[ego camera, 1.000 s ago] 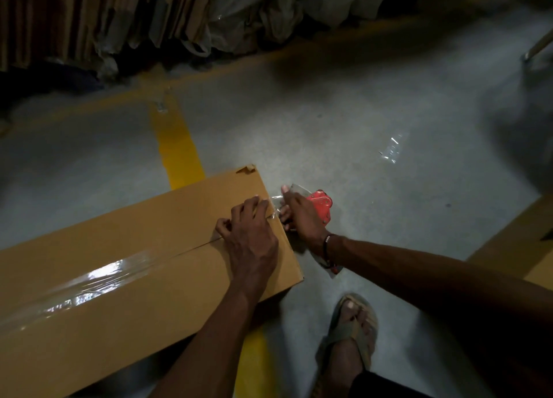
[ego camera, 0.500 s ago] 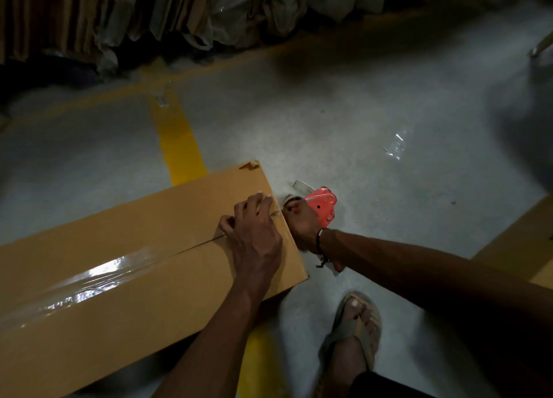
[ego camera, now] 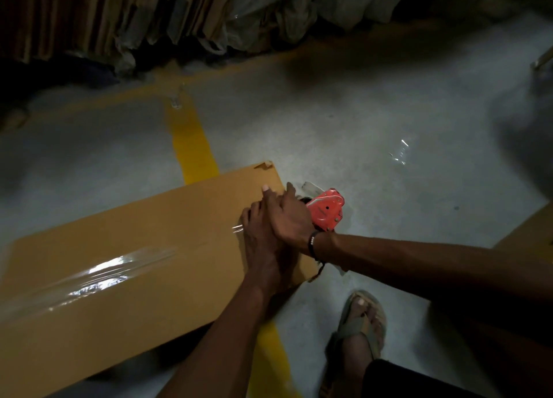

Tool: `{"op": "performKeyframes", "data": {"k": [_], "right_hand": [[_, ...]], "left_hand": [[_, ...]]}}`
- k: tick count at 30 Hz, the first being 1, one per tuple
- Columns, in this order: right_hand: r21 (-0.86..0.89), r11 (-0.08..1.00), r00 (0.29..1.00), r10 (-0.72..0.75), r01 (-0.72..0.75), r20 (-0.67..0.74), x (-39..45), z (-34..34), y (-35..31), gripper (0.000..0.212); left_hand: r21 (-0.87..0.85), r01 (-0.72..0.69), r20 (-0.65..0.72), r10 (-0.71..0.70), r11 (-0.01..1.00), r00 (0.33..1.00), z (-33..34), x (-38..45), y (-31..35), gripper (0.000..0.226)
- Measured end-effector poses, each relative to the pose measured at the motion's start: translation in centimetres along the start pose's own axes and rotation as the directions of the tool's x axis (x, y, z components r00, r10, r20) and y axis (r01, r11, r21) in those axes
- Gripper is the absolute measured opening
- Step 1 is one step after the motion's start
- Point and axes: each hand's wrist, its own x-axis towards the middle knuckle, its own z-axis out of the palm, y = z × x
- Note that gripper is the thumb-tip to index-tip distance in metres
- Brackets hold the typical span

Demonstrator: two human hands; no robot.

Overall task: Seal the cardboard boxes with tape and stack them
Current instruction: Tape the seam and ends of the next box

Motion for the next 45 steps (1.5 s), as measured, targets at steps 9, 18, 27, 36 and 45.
{"op": "performKeyframes", "data": {"k": [9,18,27,36,45], "right_hand": [[-0.209,0.977,0.970,-0.025,-0.027,-0.242,-0.9,2.7,0.6,0.094],[-0.473,0.881,0.955,-0.144,0.005,-0.260,-1.2,2.8,0.8,0.085],[-0.461,0.884,0.938,-0.098,-0.071,-0.333,-1.2,3.2,-0.1,0.085],[-0.329,0.927,0.974,0.121,-0.179,-0.191,-2.5,2.0,-0.6,0.100],[-0.253,0.939,0.960,0.178,-0.232,-0.218,-15.3,3.9,2.1,0.081]], "left_hand": [[0.164,-0.228,0.368,0.155,0.960,0.917,-6.2,-5.8,-9.9,0.073],[0.343,-0.064,0.318,-0.052,0.937,0.947,-17.5,-12.6,-25.0,0.082],[0.436,0.203,0.182,-0.307,0.877,0.934,-17.5,-14.9,-25.1,0.084],[0.343,0.640,0.126,-0.709,0.687,0.693,-16.2,-21.2,-11.6,0.082],[0.027,0.848,0.225,-0.830,0.530,0.511,-15.7,-21.8,-12.1,0.130]]}}
